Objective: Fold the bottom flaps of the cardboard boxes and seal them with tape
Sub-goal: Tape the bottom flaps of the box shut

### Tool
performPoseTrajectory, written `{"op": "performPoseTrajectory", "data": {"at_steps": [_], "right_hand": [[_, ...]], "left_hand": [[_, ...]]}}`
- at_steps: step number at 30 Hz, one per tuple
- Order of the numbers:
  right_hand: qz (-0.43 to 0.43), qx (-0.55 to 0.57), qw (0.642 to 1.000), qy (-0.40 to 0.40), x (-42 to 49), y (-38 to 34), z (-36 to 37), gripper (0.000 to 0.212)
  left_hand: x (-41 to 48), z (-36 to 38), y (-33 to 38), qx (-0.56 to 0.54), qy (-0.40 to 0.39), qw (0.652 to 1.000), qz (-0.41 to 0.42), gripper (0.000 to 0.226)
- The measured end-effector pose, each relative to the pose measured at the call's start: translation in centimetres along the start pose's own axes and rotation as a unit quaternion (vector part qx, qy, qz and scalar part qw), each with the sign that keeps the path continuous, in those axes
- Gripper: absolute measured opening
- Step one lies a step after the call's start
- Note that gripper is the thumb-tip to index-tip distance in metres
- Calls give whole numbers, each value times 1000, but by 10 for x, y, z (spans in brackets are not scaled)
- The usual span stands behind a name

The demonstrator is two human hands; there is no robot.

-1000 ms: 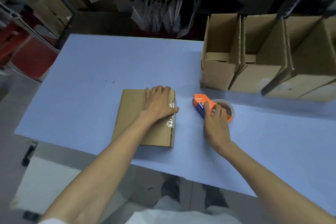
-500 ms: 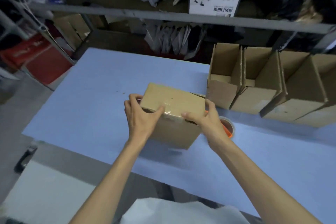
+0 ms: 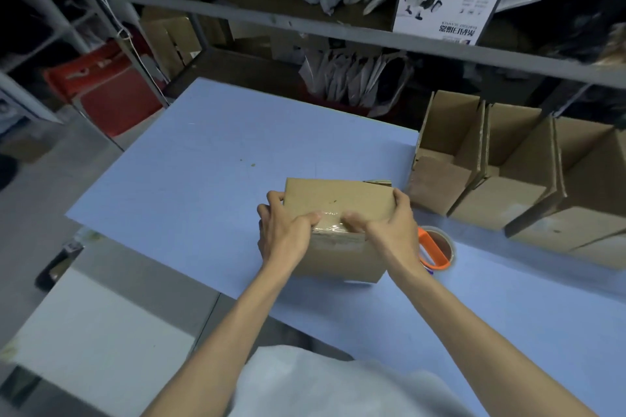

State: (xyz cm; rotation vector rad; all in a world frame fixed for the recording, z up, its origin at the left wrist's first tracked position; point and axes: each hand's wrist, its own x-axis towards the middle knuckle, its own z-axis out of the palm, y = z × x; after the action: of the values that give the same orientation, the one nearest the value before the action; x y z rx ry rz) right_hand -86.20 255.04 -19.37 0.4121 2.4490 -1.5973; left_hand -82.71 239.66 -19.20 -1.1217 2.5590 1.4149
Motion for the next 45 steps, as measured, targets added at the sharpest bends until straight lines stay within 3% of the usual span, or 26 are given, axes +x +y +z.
{"op": "performPoseTrajectory", "data": {"at_steps": [3, 7, 10, 13, 17, 20, 21, 23, 25, 27, 29, 31, 33, 35, 37, 40, 45], "right_hand": [[-20, -103, 994, 2, -5, -5, 4, 96], [25, 38, 999, -20, 3, -5, 3, 80], [24, -3, 1000, 6, 4, -8, 5, 76], [-7, -64, 998, 5, 5, -7, 5, 88], [8, 7, 1000, -21, 21, -10, -3, 62], [7, -43, 998, -49, 27, -11, -6, 46], [-32, -98, 994, -29, 26, -9, -6, 53], [-207, -173, 962, 33, 21, -7, -5, 66], [-370, -179, 912, 0, 16, -7, -3, 51], [-432, -203, 878, -43, 14, -6, -1, 29], [-464, -220, 858, -11, 15, -5, 1, 15], [-476, -233, 847, 35, 17, -8, 3, 7], [-478, -244, 842, 55, 20, -12, 7, 12], [-484, -245, 838, 53, 23, -13, 9, 10], [-479, -230, 846, 44, 26, -9, 7, 7], [-458, -198, 866, 34, 32, -5, 4, 4], [-467, -204, 861, 5, 44, -7, 6, 14]], "left_hand": [[2, -1, -2, 34, 1, 999, 29, 42], [7, -5, -7, 14, 0, 1000, 11, 44], [9, -6, -6, 3, 0, 1000, 6, 44], [10, -5, -2, 15, 6, 1000, 12, 46], [18, -8, 0, 32, -7, 999, 6, 49], [25, -5, 4, 56, -19, 998, 1, 60], [26, -2, 6, 63, -12, 998, 7, 65], [26, 4, 10, 60, 36, 997, 46, 68], [25, 6, 15, 36, 106, 983, 146, 53], [27, 4, 17, 14, 96, 958, 270, 29], [28, 1, 14, 27, 21, 927, 373, 18], [30, -2, 8, 87, -1, 888, 452, 18], [32, -1, 6, 150, 51, 846, 509, 21], [33, 0, 7, 175, 108, 826, 524, 26], [34, 2, 11, 175, 130, 828, 517, 18], [36, 5, 13, 161, 94, 847, 498, 8], [51, -9, 8, 133, -23, 883, 450, 37]]}}
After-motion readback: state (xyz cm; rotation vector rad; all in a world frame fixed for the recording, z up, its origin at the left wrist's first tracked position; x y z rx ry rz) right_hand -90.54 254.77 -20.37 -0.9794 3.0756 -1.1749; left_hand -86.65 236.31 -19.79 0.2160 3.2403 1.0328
